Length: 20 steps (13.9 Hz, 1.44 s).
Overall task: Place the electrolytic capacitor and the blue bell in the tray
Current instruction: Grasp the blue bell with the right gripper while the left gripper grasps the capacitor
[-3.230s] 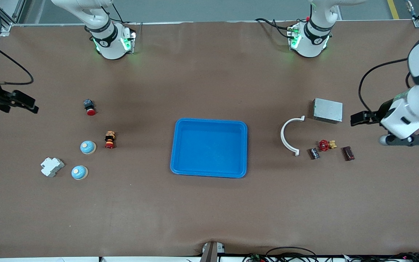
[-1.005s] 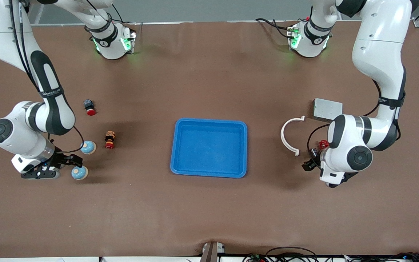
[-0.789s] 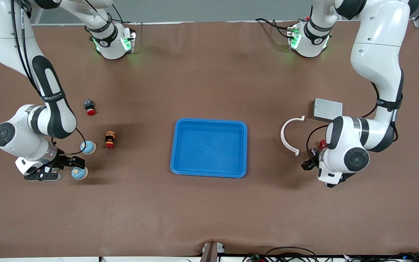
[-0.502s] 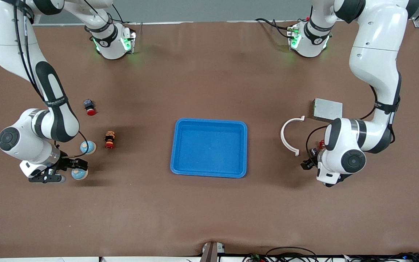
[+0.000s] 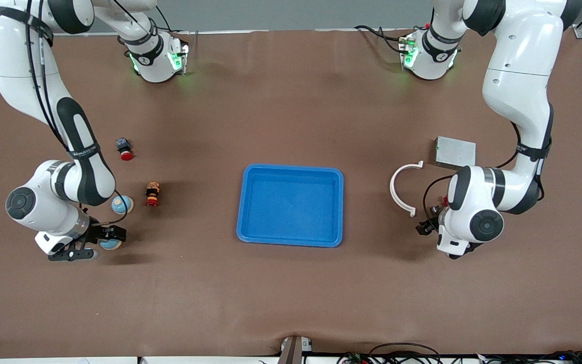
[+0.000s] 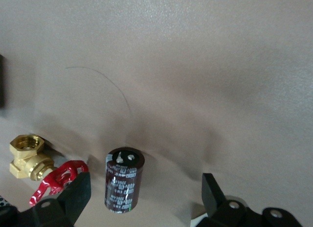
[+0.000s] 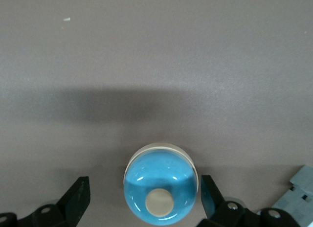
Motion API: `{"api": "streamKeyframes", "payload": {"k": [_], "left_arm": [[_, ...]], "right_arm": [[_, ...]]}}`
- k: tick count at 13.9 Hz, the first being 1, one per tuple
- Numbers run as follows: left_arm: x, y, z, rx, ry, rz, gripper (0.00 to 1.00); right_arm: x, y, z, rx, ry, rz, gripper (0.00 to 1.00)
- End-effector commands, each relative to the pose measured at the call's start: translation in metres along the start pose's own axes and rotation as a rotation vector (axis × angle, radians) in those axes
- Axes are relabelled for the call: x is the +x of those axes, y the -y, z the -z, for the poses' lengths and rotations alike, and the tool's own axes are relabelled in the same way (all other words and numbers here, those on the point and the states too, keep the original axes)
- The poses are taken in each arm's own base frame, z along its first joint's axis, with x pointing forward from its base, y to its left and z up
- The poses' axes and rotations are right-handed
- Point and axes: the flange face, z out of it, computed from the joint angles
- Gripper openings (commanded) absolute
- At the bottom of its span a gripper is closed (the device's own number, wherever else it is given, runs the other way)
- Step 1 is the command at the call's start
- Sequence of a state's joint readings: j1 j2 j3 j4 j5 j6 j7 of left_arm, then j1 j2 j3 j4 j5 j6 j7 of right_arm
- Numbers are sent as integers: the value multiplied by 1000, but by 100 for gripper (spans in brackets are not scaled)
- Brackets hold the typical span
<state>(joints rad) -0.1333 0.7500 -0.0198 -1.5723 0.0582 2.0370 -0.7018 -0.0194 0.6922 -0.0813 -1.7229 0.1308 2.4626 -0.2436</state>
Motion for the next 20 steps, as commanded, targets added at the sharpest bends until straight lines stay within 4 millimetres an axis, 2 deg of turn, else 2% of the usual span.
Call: {"api": "streamKeyframes", "payload": {"k": [1, 3, 7, 8, 10, 14, 15, 16, 17, 18, 19, 20], "left_arm": [[2, -2, 1, 16, -17, -13, 100], [2, -3, -5, 21, -12, -15, 100], [3, -3, -6, 21, -12, -14, 100], [3, -3, -6, 21, -12, -14, 95], [3, -3, -6, 21, -12, -14, 74], [3, -3, -6, 21, -12, -7, 42], [2, -3, -5, 19, -12, -2, 32], [2, -3, -4, 18, -13, 0, 22], [2, -3, -3, 16, -14, 5, 13], [2, -3, -2, 16, -14, 20, 4], [3, -3, 0, 13, -17, 37, 2], [3, -3, 4, 10, -21, 42, 2]], "right_arm": [[6, -8, 4, 12, 23, 3, 100], [8, -10, 8, 14, 37, 2, 100], [4, -22, 1, 17, 46, 17, 100], [6, -22, 3, 16, 42, 17, 100], [7, -20, 3, 15, 41, 22, 100], [7, -17, 2, 23, 42, 4, 100], [7, -15, 2, 23, 42, 6, 96], [8, -14, 2, 23, 42, 6, 90], [7, -13, 1, 23, 44, 7, 78], [8, -12, 0, 22, 44, 9, 57], [8, -9, 0, 22, 44, 7, 36], [9, -5, 0, 22, 45, -4, 0]]}}
